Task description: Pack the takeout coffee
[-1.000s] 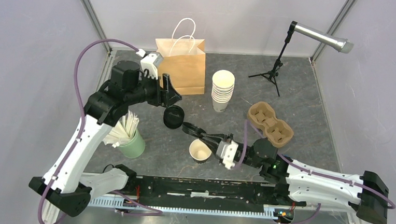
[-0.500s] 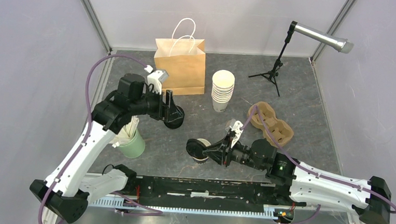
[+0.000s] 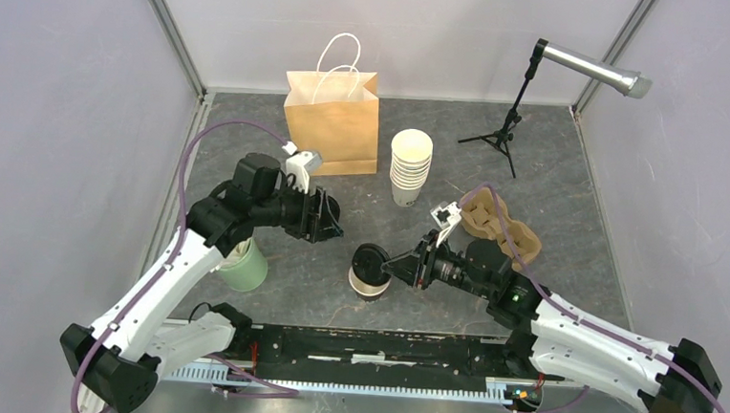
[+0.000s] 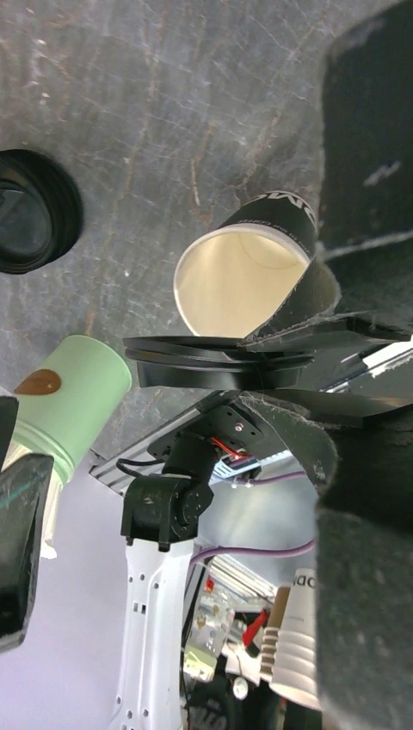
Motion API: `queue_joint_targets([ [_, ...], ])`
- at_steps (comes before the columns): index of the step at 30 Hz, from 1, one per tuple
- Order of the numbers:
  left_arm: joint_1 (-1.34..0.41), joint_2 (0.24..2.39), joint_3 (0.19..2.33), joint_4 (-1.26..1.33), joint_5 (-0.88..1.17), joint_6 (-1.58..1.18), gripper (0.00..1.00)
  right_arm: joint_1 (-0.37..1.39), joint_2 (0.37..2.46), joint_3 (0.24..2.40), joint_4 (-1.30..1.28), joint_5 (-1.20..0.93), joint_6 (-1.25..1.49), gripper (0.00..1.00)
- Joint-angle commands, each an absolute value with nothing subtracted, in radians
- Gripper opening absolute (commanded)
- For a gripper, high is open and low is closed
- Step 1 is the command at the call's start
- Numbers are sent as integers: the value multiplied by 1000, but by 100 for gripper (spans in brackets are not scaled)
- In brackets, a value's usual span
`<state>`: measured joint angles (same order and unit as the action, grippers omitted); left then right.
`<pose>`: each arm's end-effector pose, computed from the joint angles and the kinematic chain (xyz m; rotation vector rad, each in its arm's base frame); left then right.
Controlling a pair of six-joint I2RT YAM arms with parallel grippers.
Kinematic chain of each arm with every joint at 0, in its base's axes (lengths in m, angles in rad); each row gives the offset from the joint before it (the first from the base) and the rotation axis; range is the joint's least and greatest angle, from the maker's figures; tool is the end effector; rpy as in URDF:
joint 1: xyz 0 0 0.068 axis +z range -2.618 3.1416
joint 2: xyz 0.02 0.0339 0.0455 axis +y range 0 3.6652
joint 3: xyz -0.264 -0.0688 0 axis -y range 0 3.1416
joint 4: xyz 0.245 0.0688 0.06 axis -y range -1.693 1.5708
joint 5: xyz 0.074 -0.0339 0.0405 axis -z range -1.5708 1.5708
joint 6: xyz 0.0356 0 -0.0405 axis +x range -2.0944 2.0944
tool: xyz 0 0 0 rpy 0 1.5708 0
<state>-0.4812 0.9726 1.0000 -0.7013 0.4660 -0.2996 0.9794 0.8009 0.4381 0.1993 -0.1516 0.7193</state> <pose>0.1675 -0.1055 0.3323 0.4731 2.2813 -0.9318 0.1039 0.1643 0.2544 -0.3753 1.9064 1.3326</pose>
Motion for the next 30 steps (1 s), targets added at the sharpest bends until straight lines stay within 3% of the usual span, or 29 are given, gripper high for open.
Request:
queue_joint_targets([
  [1, -505, 968, 960, -616, 486, -350, 68, 925, 817, 401, 298, -296, 829, 27],
  [17, -608, 992, 856, -508, 457, -423, 64, 864, 836, 321, 404, -390, 915, 26],
  [30, -642, 1013, 839, -508, 433, -419, 72, 797, 893, 298, 430, -440, 910, 26],
])
